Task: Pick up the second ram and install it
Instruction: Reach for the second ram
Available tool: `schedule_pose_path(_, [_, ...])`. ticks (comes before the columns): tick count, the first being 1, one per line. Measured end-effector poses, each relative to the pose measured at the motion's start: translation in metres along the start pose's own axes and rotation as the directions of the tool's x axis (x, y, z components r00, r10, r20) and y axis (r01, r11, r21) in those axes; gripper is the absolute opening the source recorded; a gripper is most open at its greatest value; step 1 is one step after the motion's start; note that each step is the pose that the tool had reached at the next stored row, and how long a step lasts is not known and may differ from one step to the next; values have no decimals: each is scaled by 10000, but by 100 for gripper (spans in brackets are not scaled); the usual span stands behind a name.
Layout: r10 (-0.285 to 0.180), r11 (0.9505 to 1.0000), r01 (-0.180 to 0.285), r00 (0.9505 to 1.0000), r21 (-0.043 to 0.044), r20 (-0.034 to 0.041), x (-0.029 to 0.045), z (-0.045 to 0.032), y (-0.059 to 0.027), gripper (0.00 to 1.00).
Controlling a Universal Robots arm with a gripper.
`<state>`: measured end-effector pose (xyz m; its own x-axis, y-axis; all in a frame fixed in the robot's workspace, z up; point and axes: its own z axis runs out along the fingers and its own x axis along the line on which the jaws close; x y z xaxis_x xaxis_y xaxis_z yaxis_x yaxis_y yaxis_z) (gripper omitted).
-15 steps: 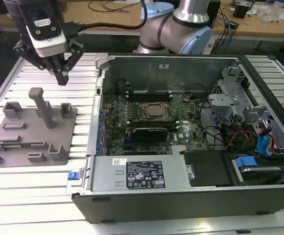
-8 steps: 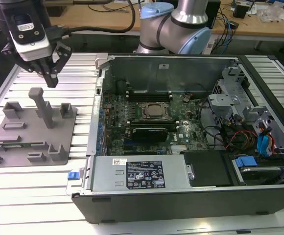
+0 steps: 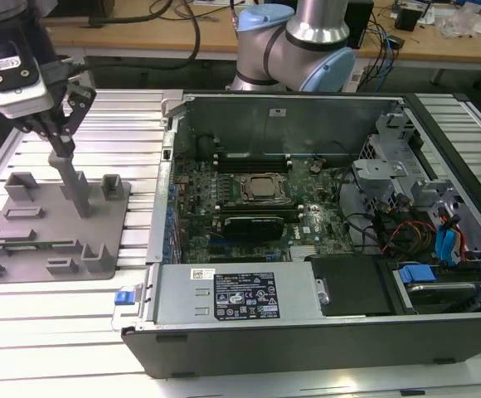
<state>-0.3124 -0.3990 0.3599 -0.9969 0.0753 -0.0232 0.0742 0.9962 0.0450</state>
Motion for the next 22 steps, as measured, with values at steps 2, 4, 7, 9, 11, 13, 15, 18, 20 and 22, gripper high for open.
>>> schedule_pose_path(2, [0,10000,0,10000,-1,0,91,57,-10,8])
schedule_pose_path(4, [1,10000,-1,10000,0,-8,147,100,-18,8])
schedule_pose_path(7, [1,10000,-1,10000,2,-19,190,131,-30,8])
schedule_pose_path(9, [2,10000,-2,10000,2,-27,235,162,-48,8])
schedule_pose_path(11, [1,10000,-1,10000,2,-31,277,185,-60,8])
schedule_pose_path(13, [1,10000,-1,10000,2,-31,351,215,-69,8])
schedule_pose_path(15, [1,10000,-1,10000,2,-32,414,233,-75,8])
schedule_pose_path(18, [2,10000,-2,10000,2,-32,495,248,-82,8])
schedule_pose_path(20, [2,10000,-2,10000,2,-31,547,258,-88,8])
schedule_pose_path(22, [1,10000,-1,10000,2,-32,614,268,-103,8])
